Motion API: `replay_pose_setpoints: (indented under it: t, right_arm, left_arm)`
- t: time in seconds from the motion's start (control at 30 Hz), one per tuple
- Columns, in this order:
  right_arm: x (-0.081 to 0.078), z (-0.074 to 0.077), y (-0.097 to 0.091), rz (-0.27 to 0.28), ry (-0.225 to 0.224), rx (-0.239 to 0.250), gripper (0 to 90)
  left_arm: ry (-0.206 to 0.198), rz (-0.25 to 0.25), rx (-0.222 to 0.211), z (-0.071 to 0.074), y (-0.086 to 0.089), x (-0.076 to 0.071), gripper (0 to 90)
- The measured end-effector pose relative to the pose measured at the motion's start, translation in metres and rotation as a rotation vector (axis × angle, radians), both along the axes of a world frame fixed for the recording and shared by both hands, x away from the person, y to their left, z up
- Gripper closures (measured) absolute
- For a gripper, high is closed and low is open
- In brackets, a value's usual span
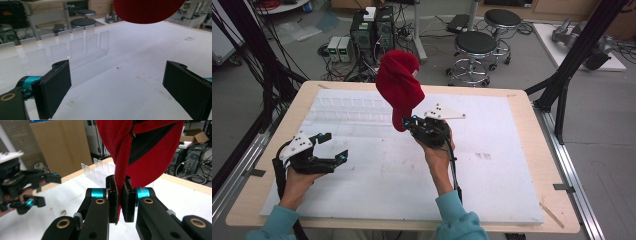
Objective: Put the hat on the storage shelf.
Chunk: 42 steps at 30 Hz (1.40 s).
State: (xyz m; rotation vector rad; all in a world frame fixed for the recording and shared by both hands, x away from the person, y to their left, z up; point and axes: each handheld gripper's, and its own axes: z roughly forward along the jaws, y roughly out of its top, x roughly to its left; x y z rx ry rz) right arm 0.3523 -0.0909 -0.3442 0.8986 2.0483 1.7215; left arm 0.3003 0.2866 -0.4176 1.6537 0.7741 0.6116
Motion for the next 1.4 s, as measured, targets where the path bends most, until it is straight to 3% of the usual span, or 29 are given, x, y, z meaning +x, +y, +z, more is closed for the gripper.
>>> replay_pose_setpoints:
  t: [0.27, 0.57, 0.8, 0.97, 1.23, 1.4]
  right_arm:
    - [0.015, -0.001, 0.006, -0.022, -0.015, 0.014, 86.0]
    - [0.035, 0.003, 0.02, -0.041, -0.032, 0.012, 86.0]
    - [0.048, -0.002, 0.033, -0.054, -0.03, 0.007, 86.0]
    - [0.057, -0.006, 0.042, -0.066, -0.029, 0.001, 85.9]
    - [0.068, -0.013, 0.056, -0.088, -0.04, -0.008, 85.9]
    - [0.074, -0.023, 0.064, -0.108, -0.012, -0.009, 85.9]
  left_arm:
    - [-0.023, 0.059, -0.028, -0.013, 0.013, -0.005, 8.5]
    - [-0.071, 0.076, -0.067, -0.021, 0.019, -0.006, 8.5]
    - [-0.079, 0.102, -0.085, -0.029, 0.022, -0.009, 8.6]
    - [-0.109, 0.108, -0.11, -0.034, 0.024, -0.012, 8.5]
    - [-0.112, 0.128, -0.088, -0.034, 0.021, -0.012, 8.7]
    - [-0.115, 0.132, -0.086, -0.035, 0.021, -0.013, 8.6]
